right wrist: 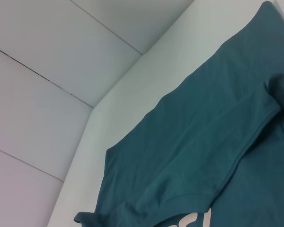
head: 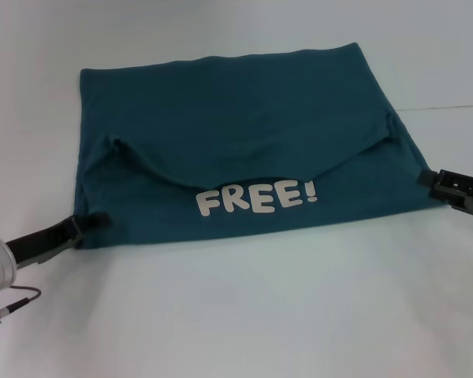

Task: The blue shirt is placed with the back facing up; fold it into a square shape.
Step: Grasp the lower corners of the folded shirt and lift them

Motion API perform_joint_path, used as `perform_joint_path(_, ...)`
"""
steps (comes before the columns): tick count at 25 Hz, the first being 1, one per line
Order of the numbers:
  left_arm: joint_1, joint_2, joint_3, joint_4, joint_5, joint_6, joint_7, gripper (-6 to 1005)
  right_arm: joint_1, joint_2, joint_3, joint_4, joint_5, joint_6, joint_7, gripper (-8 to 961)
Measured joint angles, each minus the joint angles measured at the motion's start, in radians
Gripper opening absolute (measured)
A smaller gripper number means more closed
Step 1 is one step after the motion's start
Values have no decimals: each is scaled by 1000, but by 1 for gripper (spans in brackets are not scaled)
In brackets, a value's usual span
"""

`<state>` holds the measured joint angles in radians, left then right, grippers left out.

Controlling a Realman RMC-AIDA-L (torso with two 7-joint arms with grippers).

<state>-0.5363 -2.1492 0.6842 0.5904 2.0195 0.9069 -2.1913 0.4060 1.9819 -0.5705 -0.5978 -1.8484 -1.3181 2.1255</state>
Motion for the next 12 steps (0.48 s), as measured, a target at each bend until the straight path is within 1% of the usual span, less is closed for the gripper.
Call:
perform_joint_path(5, 0, -4, 0, 10, 0, -2, -5, 544, 0, -1, 0, 0, 2, -5, 0, 580)
perform_joint_path(8, -2, -4, 0, 11, 0, 2, -5, 326, 3, -4, -1, 0, 2, -6, 0, 580)
perform_joint_path(12, -3, -1, 0, 12, -2, 17, -5, 153, 14, -15, -9, 0, -12, -9, 5, 581)
